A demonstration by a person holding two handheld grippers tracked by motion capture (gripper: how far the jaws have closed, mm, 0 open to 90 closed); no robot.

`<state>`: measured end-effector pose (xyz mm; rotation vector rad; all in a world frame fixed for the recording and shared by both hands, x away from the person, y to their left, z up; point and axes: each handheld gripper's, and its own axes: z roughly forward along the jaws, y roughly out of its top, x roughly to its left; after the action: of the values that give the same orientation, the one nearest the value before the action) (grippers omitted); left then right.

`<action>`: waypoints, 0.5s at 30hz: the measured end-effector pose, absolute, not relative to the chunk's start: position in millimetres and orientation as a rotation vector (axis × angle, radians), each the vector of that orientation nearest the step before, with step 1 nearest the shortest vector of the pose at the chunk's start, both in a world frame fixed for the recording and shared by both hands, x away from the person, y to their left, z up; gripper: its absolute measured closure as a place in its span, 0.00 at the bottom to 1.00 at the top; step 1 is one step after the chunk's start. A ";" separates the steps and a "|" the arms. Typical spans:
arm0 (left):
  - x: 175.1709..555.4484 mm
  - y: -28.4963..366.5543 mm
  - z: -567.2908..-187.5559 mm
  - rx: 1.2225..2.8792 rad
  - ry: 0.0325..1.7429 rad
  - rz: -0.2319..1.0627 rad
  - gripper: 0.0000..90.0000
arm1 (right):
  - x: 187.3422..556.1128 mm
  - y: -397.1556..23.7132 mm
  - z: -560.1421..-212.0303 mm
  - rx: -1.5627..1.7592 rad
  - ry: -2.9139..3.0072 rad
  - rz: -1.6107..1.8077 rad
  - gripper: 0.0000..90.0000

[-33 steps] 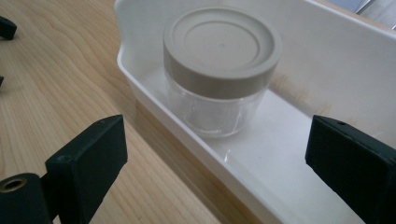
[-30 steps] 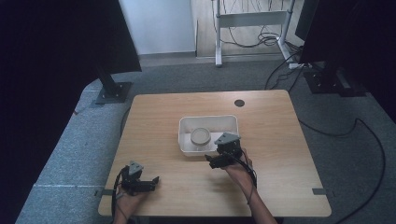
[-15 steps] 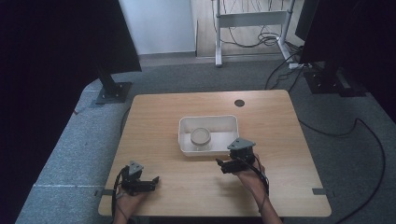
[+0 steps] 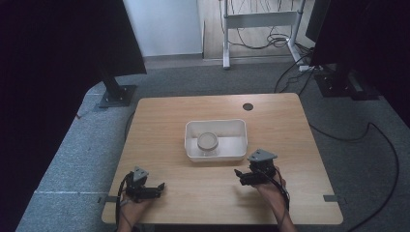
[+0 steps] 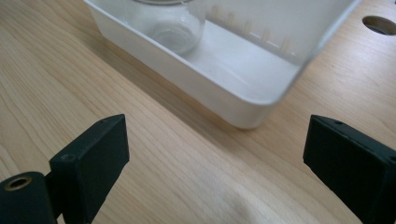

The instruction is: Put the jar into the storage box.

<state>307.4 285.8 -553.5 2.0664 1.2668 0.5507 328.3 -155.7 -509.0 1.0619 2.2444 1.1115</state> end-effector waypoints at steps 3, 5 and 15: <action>307.4 285.7 -553.6 2.064 1.268 0.551 0.03 | 324.1 -161.9 -512.4 1.077 2.239 1.102 0.07; 307.4 285.7 -553.6 2.064 1.268 0.551 0.03 | 321.7 -165.5 -514.6 1.086 2.235 1.097 0.07; 307.4 285.6 -553.6 2.063 1.268 0.551 0.03 | 309.1 -183.2 -526.4 1.139 2.217 1.075 0.07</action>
<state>307.4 285.6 -553.6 2.0633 1.2683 0.5510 309.1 -183.2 -526.4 1.1388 2.2169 1.0750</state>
